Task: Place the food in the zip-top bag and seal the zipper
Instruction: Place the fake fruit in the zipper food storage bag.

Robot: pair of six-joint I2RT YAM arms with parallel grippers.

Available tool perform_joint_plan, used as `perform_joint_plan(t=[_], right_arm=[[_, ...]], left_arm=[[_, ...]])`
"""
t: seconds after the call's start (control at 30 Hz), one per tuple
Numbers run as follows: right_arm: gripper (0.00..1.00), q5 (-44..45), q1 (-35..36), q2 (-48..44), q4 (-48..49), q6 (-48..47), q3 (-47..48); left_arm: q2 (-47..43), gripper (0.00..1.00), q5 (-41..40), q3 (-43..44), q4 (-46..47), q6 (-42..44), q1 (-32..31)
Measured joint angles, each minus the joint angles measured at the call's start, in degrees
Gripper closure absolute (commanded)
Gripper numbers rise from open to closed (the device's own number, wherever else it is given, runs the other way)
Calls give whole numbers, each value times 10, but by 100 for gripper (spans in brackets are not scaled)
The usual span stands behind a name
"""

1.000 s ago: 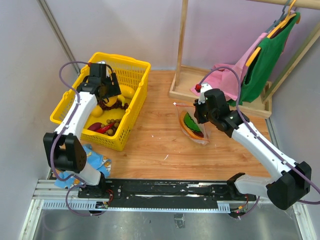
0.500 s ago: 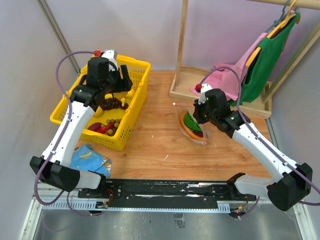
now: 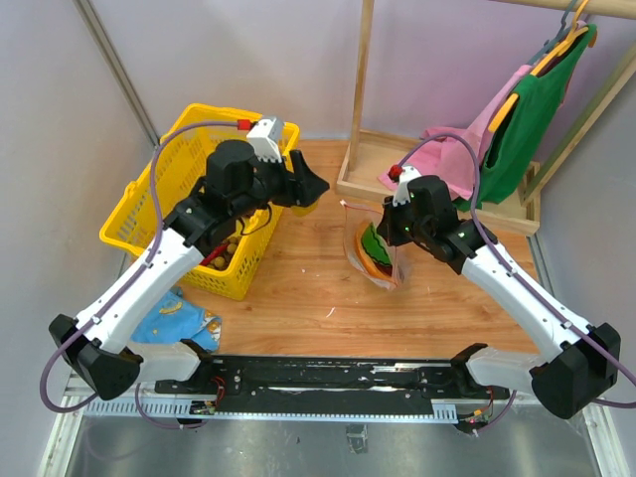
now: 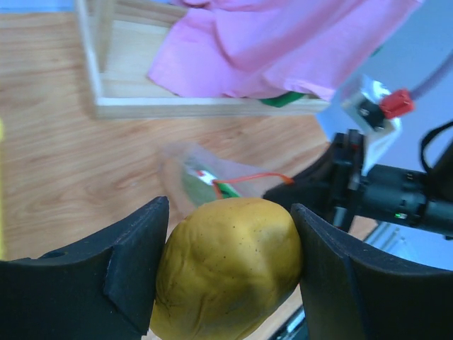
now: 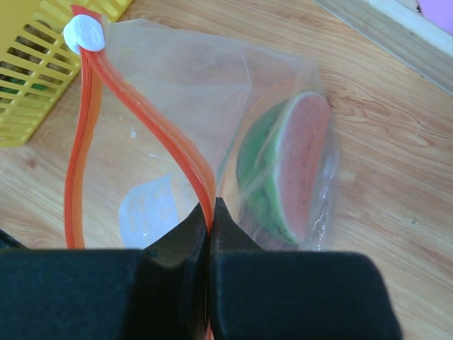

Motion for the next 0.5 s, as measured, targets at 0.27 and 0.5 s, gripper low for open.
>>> perform_joint_plan(t=[0.27,0.5], right_arm=[[99,-21,3,0,12,35,0],[99,-33,3,0,37,79,-2]], left_arm=[[-8,51,-15,-89,153,-59,-90],[-9,53,-83,-160,252,-142,-145]])
